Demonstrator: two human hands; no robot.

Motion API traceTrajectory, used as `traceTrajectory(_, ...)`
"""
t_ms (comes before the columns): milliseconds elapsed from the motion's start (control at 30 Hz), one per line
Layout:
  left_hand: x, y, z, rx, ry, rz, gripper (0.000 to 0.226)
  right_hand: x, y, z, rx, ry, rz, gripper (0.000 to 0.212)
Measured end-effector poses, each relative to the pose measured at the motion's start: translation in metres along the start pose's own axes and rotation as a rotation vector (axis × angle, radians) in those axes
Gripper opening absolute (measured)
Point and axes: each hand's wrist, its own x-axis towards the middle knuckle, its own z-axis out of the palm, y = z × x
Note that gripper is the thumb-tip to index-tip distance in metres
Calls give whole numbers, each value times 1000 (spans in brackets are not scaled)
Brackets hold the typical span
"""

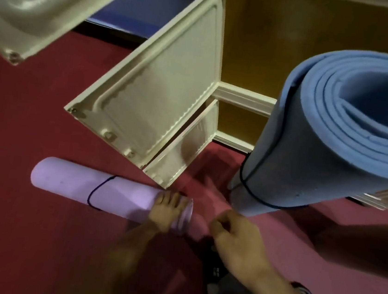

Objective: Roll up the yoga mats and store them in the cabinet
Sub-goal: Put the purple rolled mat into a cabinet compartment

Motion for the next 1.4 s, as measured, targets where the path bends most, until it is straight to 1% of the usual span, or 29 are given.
traceTrajectory(33, -13, 5, -14, -24, 22, 29, 77, 2, 6, -2, -12, -9, 15, 18)
traceTrajectory(100, -38, 3, -30, 59, 72, 112, 78, 7, 14, -3, 9, 14, 30, 20)
traceTrajectory(133, -55, -1, -42, 57, 145, 160, 81, 9, 16, -3, 10, 27, 30, 22)
traceTrajectory(200, -94, -7, -70, -16, 235, 186, 97, 11, 18, 0, -30, 27, -2, 21)
traceTrajectory(233, -117, -9, -90, -49, 314, 176, 101, 9, 17, 1, -64, 27, -17, 18)
traceTrajectory(300, -163, -12, -133, -135, 442, 182, 102, -2, 13, 6, -159, -2, -48, 15)
traceTrajectory(333, -186, -13, -156, -184, 511, 198, 103, -11, 10, 11, -231, -38, -65, 22)
traceTrajectory(400, -237, -15, -199, -308, 631, 175, 104, -34, 2, 21, -351, -109, -119, 50)
traceTrajectory(500, -315, -3, -263, -508, 703, 96, 121, -75, -17, 35, -418, -208, -250, 84)
traceTrajectory(533, -339, 3, -276, -548, 707, 83, 121, -91, -22, 41, -420, -240, -305, 94)
traceTrajectory(567, -359, 9, -288, -574, 706, 78, 119, -107, -27, 46, -397, -265, -370, 108)
traceTrajectory(633, -388, 16, -303, -608, 733, 118, 121, -141, -37, 61, -223, -280, -569, 134)
traceTrajectory(667, -399, 22, -310, -657, 765, 136, 122, -157, -42, 71, -104, -258, -660, 141)
traceTrajectory(700, -411, 29, -315, -719, 810, 135, 122, -173, -47, 81, 13, -192, -695, 143)
traceTrajectory(767, -428, 49, -330, -819, 902, 143, 115, -198, -56, 90, 224, 61, -683, 135)
traceTrajectory(800, -433, 56, -339, -877, 939, 177, 111, -208, -60, 86, 261, 186, -666, 131)
traceTrajectory(867, -440, 62, -356, -1024, 967, 289, 112, -227, -71, 64, 197, 384, -632, 126)
traceTrajectory(900, -441, 60, -362, -1087, 951, 344, 118, -236, -77, 50, 153, 438, -618, 127)
traceTrajectory(967, -440, 58, -362, -1136, 866, 425, 136, -250, -89, 20, 117, 501, -624, 129)
traceTrajectory(1067, -426, 81, -324, -1132, 638, 413, 152, -274, -117, -20, 149, 574, -684, 123)
traceTrajectory(1100, -420, 94, -313, -1120, 615, 385, 153, -282, -131, -32, 169, 586, -707, 120)
traceTrajectory(1133, -414, 106, -308, -1128, 642, 348, 144, -288, -145, -44, 179, 594, -730, 119)
traceTrajectory(1200, -406, 128, -322, -1157, 796, 250, 112, -302, -172, -70, 148, 562, -754, 117)
traceTrajectory(1233, -405, 135, -336, -1175, 855, 232, 109, -309, -184, -85, 107, 512, -752, 114)
traceTrajectory(1267, -404, 140, -351, -1180, 904, 220, 114, -312, -194, -103, 69, 428, -749, 107)
traceTrajectory(1300, -406, 141, -366, -1173, 941, 224, 124, -315, -202, -123, 70, 309, -751, 94)
traceTrajectory(1333, -408, 140, -380, -1171, 969, 246, 134, -316, -209, -145, 130, 179, -758, 79)
traceTrajectory(1367, -412, 138, -395, -1138, 963, 268, 141, -313, -214, -168, 226, 106, -749, 67)
traceTrajectory(1400, -413, 133, -408, -1086, 962, 290, 144, -308, -219, -190, 337, 109, -728, 60)
